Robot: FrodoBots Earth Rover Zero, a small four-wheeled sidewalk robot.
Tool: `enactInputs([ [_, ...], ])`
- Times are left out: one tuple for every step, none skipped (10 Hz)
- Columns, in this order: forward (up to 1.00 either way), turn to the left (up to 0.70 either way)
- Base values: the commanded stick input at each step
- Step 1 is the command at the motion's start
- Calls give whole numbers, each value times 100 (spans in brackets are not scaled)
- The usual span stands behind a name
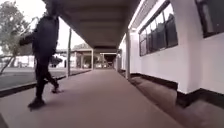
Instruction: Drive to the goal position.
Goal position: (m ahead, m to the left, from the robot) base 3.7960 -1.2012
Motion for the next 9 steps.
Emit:
enactInputs([
  [85, 0],
  [85, 0],
  [85, 0],
  [85, 0],
  [85, 0],
  [85, 0],
  [85, 0],
  [85, 0],
  [85, 0],
])
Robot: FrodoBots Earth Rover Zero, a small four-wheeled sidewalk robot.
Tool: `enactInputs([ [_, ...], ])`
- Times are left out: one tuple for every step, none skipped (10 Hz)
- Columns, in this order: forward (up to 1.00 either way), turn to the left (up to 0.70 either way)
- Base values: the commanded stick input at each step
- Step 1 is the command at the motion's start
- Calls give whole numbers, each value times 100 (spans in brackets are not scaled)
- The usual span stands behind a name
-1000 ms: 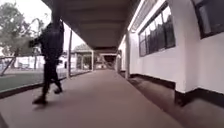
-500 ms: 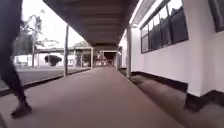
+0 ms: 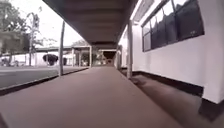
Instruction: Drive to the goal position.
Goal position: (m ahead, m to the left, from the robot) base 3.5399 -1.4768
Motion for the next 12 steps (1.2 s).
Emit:
enactInputs([
  [85, 0],
  [85, 0],
  [85, 0],
  [85, 0],
  [85, 0],
  [85, 0],
  [85, 0],
  [85, 0],
  [85, 0],
  [85, 0],
  [85, 0],
  [85, 0],
])
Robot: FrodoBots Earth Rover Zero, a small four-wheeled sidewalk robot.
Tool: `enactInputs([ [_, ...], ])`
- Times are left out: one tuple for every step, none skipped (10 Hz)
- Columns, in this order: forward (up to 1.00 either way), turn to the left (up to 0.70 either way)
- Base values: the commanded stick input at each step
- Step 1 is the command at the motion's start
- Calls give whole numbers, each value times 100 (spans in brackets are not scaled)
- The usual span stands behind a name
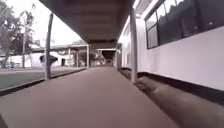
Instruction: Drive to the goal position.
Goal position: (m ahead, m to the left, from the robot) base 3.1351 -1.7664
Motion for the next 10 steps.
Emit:
enactInputs([
  [85, 0],
  [85, 18],
  [85, 34],
  [85, 19],
  [85, 0],
  [85, 0],
  [85, 0],
  [85, 0],
  [85, 0],
  [85, 0],
])
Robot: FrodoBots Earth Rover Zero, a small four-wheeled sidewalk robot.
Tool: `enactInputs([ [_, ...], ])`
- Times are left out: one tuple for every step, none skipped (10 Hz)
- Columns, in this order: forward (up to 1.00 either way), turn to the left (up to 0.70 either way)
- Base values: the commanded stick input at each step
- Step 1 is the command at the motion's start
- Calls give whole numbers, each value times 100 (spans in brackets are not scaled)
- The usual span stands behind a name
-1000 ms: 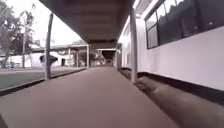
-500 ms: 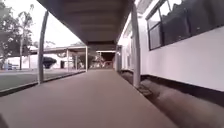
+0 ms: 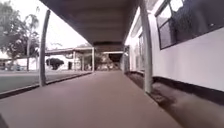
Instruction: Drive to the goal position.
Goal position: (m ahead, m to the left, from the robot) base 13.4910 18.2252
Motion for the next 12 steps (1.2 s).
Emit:
enactInputs([
  [85, 0],
  [85, 0],
  [85, 0],
  [85, 0],
  [85, 0],
  [85, 0],
  [85, 0],
  [85, 0],
  [85, 0],
  [85, 0],
  [85, 0],
  [85, 0],
])
